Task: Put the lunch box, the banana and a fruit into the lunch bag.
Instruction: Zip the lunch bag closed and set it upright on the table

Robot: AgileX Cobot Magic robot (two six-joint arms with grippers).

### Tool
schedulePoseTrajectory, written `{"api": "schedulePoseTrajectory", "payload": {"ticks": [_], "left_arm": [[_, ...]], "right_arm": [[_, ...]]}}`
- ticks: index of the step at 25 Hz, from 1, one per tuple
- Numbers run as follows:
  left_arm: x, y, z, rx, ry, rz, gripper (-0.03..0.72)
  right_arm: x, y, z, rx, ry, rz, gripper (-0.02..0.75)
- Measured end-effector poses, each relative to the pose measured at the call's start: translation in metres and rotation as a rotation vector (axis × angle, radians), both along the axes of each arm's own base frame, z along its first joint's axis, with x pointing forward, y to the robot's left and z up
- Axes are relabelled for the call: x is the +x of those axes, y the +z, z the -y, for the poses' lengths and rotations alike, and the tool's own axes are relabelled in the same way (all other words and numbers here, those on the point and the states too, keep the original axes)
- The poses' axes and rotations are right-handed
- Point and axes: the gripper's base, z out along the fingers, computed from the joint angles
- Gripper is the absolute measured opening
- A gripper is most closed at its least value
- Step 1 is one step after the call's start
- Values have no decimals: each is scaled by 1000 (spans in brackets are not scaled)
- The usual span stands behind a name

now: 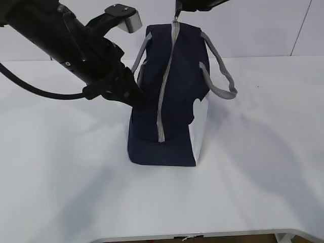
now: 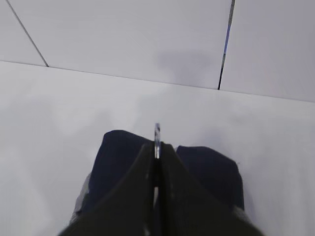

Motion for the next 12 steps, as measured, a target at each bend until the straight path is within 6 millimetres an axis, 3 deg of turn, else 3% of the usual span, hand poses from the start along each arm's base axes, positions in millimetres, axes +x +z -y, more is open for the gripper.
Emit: {"api": "schedulePoseTrajectory", "payload": {"ticks": [12], "left_arm": [[-5,-3,-4,52,13,-74,-14]], "right_arm": [[51,-23,-15,-102,-14,36,18]]}}
